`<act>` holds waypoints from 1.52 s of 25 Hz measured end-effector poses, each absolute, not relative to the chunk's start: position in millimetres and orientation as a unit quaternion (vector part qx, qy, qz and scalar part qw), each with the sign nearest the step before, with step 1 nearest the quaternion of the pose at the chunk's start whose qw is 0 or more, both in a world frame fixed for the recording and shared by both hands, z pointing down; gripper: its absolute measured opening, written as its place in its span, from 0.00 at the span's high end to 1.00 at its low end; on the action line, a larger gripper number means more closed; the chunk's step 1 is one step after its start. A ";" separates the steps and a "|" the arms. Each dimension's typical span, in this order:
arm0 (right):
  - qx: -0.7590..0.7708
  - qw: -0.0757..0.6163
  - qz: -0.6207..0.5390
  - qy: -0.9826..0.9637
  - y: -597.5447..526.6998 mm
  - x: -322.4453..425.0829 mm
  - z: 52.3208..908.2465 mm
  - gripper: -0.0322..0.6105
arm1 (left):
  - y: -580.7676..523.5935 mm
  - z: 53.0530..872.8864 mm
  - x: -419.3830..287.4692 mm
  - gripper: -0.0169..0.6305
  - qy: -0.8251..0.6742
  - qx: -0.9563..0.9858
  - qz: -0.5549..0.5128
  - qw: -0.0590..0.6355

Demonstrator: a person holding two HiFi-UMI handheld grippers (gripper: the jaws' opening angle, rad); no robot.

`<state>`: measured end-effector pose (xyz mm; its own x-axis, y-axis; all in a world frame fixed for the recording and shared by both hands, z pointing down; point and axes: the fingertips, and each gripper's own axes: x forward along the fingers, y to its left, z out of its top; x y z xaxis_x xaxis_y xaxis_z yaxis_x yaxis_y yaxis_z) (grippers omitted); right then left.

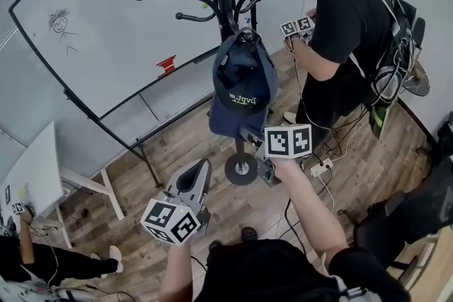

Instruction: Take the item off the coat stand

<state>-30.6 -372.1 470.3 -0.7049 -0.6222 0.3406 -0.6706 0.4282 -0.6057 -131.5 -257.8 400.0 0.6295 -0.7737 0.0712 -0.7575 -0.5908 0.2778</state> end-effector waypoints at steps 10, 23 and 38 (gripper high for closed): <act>0.379 0.050 0.382 -0.841 -383.9 -34.3 487.1 0.87 | -259.5 400.1 -138.4 0.95 -0.444 0.884 -0.030 0.143; 0.397 0.064 0.363 -0.841 -388.0 -27.8 496.0 0.87 | -256.4 399.0 -138.0 0.95 -0.445 0.884 -0.027 0.141; 0.411 0.059 0.347 -0.841 -393.4 -21.7 494.1 0.59 | -254.2 399.8 -137.3 0.95 -0.443 0.886 -0.029 0.136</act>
